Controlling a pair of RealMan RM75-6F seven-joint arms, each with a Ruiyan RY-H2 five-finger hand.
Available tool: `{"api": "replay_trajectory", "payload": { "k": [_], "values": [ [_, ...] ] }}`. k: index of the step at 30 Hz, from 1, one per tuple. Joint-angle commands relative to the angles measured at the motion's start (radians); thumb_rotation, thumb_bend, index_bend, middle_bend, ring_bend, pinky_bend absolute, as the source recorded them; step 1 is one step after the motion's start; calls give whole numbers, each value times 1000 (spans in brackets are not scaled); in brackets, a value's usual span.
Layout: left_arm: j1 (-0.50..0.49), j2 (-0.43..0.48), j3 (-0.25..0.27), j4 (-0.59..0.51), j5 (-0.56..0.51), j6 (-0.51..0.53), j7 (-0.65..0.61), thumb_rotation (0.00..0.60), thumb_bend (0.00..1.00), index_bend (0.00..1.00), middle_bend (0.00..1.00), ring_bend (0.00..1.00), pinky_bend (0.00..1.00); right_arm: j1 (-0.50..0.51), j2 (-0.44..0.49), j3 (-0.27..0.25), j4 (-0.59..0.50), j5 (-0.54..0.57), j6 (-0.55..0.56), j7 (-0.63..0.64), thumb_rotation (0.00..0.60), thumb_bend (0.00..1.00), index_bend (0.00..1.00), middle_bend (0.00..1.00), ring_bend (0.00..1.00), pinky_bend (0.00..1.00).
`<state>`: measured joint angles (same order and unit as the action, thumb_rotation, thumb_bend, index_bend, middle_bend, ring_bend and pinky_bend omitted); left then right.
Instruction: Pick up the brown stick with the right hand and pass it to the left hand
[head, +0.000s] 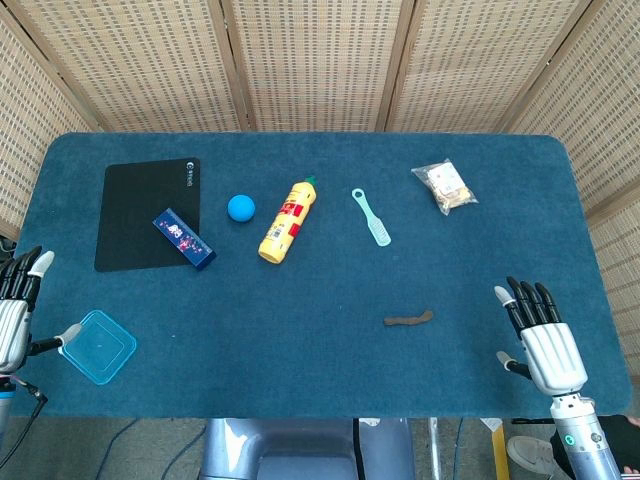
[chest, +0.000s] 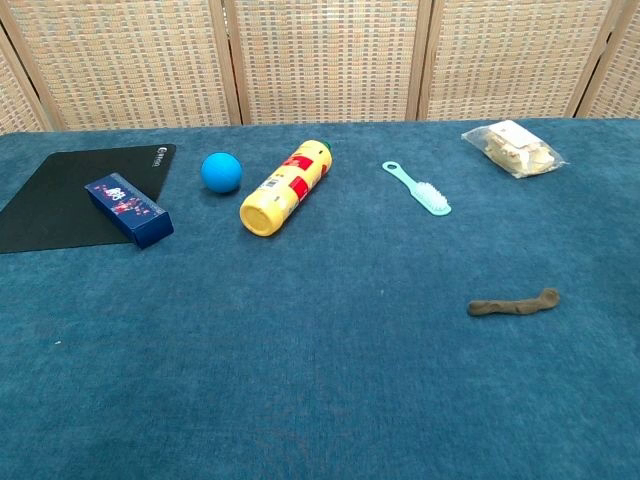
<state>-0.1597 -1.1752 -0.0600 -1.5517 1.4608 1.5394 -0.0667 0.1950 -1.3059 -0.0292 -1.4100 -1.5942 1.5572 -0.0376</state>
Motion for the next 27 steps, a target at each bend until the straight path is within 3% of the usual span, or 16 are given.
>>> {"api": "replay_trajectory", "payload": {
  "k": [1, 8, 13, 17, 22, 27],
  "values": [
    [1, -1, -2, -1, 2, 1, 2, 600, 0, 0, 0, 0, 0, 0, -4, 3, 5, -6, -5, 4, 600, 0, 4, 0, 0, 0],
    [-5, -12, -13, 8, -3, -18, 20, 600, 0, 0, 0, 0, 0, 66, 6, 14, -32, -38, -105, 17, 600, 0, 48, 0, 0, 0],
    [-13, -19, -21, 11, -10, -36, 35, 600, 0, 0, 0, 0, 0, 180, 33, 50, -117, -33, -269, 53, 600, 1, 173, 0, 0, 0],
    [-14, -22, -27, 12, -18, -41, 44, 600, 0, 0, 0, 0, 0, 281, 45, 98, -188, 35, -436, 118, 600, 118, 310, 0, 0, 0],
    [-15, -25, -34, 18, -29, -51, 46, 600, 0, 0, 0, 0, 0, 372, 17, 160, -188, 151, -586, 82, 600, 220, 380, 0, 0, 0],
    [-18, -28, -38, 30, -42, -66, 42, 600, 0, 0, 0, 0, 0, 412, -22, 177, -166, 254, -672, 27, 600, 267, 437, 0, 0, 0]
  ]
}}
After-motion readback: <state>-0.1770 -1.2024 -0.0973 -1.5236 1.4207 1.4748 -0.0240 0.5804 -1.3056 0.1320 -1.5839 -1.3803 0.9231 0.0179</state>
